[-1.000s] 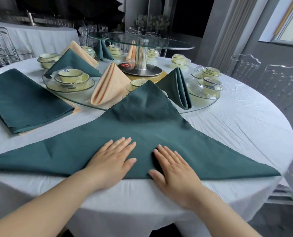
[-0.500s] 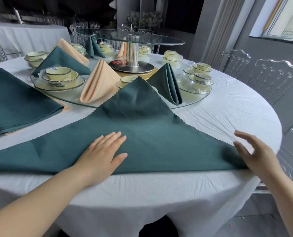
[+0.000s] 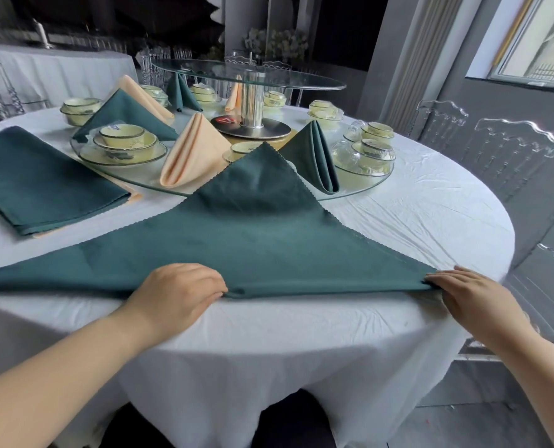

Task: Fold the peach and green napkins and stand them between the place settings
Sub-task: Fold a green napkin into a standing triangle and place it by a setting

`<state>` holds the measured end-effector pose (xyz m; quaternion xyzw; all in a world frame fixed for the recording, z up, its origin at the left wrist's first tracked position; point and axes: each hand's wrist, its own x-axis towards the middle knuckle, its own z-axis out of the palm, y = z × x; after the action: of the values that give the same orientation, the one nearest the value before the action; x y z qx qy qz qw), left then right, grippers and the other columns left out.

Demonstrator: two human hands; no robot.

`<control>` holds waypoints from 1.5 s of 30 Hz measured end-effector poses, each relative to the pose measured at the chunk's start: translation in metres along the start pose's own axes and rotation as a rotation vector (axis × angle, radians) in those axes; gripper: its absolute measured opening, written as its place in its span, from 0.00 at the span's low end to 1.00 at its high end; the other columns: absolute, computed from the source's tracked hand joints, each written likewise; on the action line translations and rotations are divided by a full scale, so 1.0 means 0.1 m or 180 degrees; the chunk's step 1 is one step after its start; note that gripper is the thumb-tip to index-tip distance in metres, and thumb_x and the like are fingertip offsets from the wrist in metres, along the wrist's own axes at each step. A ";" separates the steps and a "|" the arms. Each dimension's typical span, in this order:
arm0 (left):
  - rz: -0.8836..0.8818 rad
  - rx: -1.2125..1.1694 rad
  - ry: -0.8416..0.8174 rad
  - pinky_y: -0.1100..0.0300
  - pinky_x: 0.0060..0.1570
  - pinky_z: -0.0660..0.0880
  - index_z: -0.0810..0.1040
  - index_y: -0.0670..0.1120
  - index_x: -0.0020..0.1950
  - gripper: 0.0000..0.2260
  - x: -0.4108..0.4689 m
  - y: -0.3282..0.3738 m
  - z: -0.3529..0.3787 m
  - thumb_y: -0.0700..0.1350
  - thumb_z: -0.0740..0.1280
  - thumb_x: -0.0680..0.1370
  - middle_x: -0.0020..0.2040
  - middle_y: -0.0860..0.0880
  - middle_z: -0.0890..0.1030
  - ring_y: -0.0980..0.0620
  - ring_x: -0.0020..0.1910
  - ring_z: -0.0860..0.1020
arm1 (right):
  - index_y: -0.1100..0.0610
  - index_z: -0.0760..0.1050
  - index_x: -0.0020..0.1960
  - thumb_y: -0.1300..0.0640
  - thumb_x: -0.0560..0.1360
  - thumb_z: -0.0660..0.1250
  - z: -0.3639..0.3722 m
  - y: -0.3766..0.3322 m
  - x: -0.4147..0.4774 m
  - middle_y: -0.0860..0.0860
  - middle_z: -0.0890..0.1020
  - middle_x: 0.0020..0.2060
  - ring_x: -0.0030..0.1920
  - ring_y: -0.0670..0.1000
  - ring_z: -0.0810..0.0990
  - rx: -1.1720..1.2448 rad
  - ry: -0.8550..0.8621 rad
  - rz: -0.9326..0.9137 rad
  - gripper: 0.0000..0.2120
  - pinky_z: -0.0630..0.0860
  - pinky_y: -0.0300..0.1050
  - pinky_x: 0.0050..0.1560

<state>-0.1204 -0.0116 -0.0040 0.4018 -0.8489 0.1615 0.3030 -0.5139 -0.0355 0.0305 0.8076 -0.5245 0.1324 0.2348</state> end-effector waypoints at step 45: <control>-0.1197 -0.0722 -0.1829 0.67 0.63 0.31 0.44 0.53 0.76 0.46 0.38 0.56 0.16 0.64 0.29 0.58 0.76 0.56 0.43 0.61 0.73 0.39 | 0.59 0.68 0.58 0.54 0.72 0.68 0.34 -1.41 2.13 0.54 0.78 0.54 0.55 0.57 0.75 0.0993 -0.0343 0.0467 0.19 0.61 0.45 0.55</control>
<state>-0.1894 -0.0069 0.0068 0.5437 -0.8232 -0.1118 0.1190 -0.2987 -0.1723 0.0659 0.7997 -0.5670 0.1854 0.0679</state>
